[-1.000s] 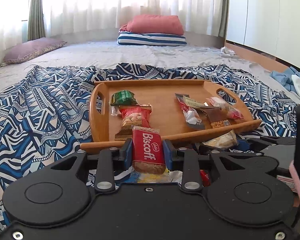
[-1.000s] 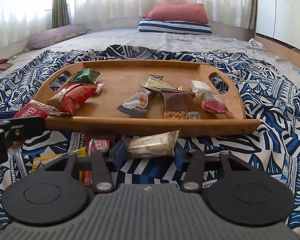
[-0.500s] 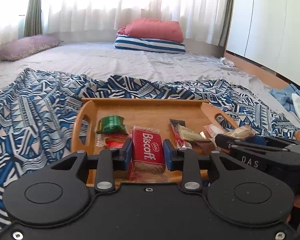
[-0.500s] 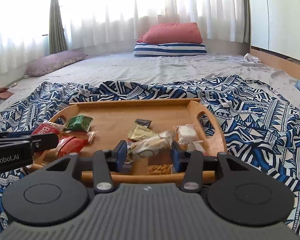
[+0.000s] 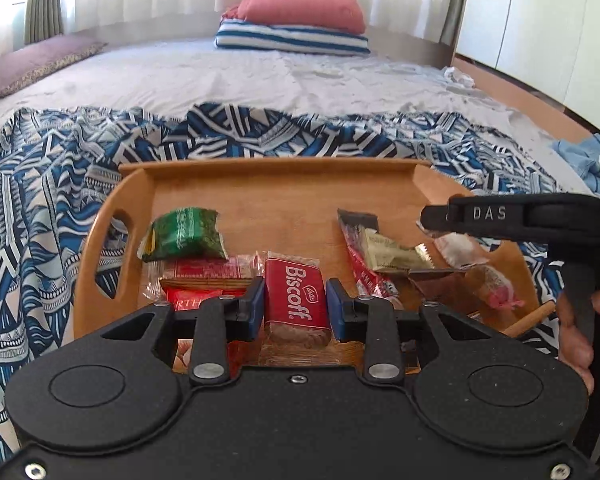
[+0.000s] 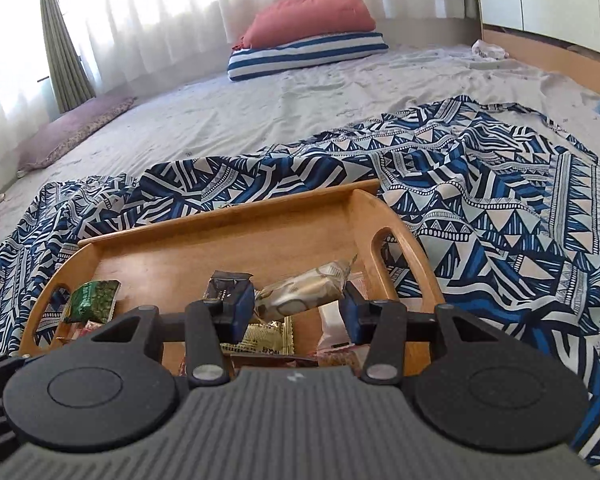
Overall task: Organize snacks
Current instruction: 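Lower and open the left tool on the tray while the right tool releases the cream bar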
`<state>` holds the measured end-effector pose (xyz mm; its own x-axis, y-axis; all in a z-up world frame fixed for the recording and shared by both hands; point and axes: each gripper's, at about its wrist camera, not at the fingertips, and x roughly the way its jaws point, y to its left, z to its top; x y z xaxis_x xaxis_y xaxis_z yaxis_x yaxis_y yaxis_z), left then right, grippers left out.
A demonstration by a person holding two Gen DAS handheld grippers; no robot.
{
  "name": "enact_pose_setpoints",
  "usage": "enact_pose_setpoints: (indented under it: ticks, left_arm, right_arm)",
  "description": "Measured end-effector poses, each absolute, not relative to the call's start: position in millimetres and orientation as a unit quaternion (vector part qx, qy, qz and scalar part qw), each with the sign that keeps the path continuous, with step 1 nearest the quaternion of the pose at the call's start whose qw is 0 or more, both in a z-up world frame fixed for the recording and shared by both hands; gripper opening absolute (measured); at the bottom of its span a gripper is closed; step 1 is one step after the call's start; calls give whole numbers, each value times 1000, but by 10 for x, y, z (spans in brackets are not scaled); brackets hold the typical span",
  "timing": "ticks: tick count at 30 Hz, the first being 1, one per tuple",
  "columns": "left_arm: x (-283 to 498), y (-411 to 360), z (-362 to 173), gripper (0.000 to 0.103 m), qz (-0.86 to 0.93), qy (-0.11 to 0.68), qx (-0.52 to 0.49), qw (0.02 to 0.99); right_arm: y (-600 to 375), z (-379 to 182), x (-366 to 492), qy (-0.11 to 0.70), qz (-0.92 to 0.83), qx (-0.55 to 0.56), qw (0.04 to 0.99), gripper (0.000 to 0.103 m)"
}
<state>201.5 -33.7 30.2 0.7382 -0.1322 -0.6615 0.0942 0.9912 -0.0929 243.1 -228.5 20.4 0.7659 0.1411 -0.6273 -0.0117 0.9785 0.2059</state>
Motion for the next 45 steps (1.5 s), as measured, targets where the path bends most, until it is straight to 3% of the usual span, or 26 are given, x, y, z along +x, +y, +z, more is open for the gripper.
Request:
enact_pose_setpoints:
  ticks: [14,22,25,27,32,37,43,45]
  left_arm:
    - [2193,-361,171,30,-56,369,-20,928]
    - [2227,-368,159,30,-54,375,-23,925]
    - [2207,-348,181,31,-50,371,-23,927]
    - [2184,-331,209,38,-49,368,-21,928]
    - [2055,-293,323,51,-48,352,-10,935]
    - [1860,-229,481,75,-47,333,-11,942]
    - [1570,-151,623,90,-50,318,-10,947]
    - [1449,-123,652,90,-55,314,-11,948]
  right_arm:
    - [-2093,73,2593,340,48,36,939,51]
    - [-2145,89,2600,339,71,72,935,52]
    - [-2158,90,2587,340,69,78,935,58]
    - [-2156,96,2567,340,70,76,935,66]
    - [-2174,140,2465,337,75,79,935,70]
    - [-2212,238,2302,323,82,86,939,76]
    - [-2203,355,2007,302,93,67,946,86]
    - [-2193,385,1876,293,102,59,949,89]
